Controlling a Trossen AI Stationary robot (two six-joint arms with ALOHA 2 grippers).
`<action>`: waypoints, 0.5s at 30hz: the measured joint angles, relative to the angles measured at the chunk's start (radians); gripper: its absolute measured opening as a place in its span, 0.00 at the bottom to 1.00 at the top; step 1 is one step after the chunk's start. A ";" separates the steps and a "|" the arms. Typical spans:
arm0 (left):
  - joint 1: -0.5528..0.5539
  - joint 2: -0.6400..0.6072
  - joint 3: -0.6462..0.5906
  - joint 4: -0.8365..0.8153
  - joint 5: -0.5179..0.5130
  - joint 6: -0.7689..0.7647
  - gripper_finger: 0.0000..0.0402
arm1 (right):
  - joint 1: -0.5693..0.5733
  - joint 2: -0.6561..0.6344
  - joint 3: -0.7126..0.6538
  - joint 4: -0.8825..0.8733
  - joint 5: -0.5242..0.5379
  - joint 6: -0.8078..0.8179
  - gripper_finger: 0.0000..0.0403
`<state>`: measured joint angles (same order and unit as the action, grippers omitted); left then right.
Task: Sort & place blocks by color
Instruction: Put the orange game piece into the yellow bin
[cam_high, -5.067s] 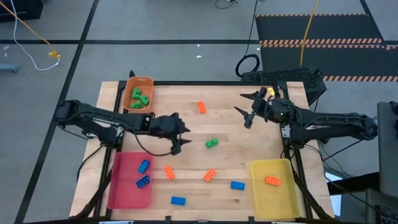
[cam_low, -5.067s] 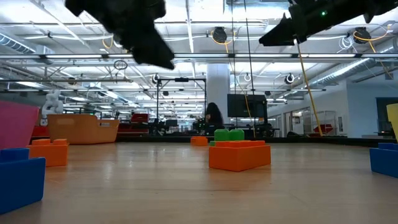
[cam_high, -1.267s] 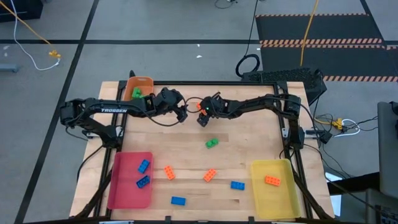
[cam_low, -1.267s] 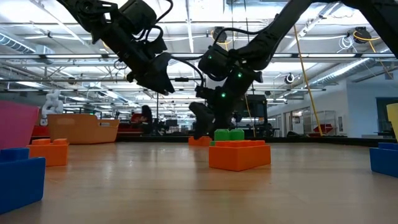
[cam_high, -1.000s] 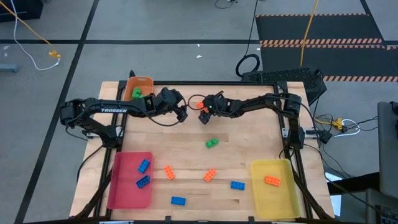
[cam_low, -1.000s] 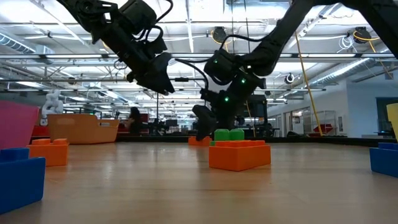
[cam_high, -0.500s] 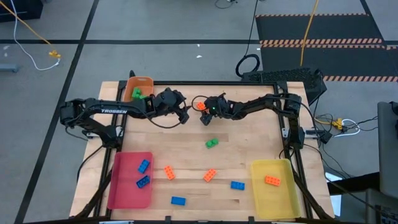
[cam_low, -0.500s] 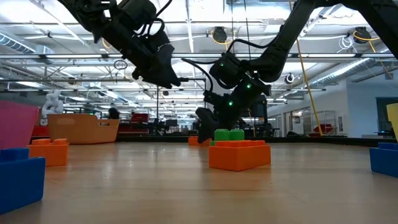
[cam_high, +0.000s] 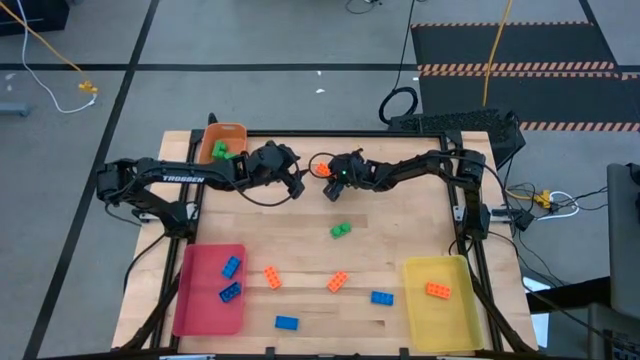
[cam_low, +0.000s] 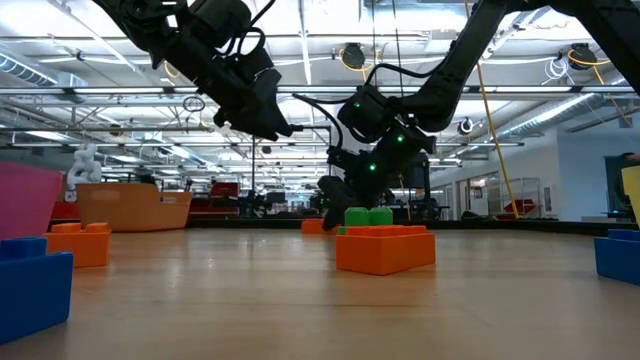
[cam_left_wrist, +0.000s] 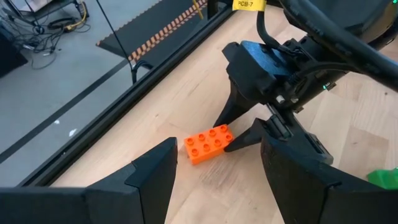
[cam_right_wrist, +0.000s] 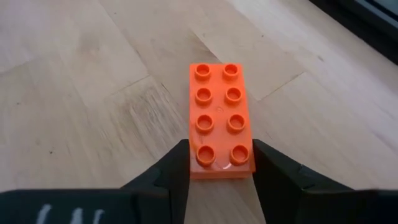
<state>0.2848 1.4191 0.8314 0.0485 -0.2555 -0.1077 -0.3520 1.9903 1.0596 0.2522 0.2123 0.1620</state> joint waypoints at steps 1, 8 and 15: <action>0.000 0.000 0.000 -0.001 0.000 0.000 0.58 | 0.000 0.000 0.000 -0.003 0.000 -0.005 0.33; 0.000 0.000 0.000 -0.022 0.000 0.000 0.58 | 0.011 -0.028 0.001 -0.080 -0.004 -0.039 0.33; -0.001 0.000 0.000 -0.031 0.000 -0.001 0.58 | 0.063 -0.200 0.000 -0.326 -0.004 -0.055 0.33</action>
<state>0.2833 1.4189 0.8314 0.0177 -0.2558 -0.1085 -0.2893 1.7902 1.0595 -0.0734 0.2085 0.1074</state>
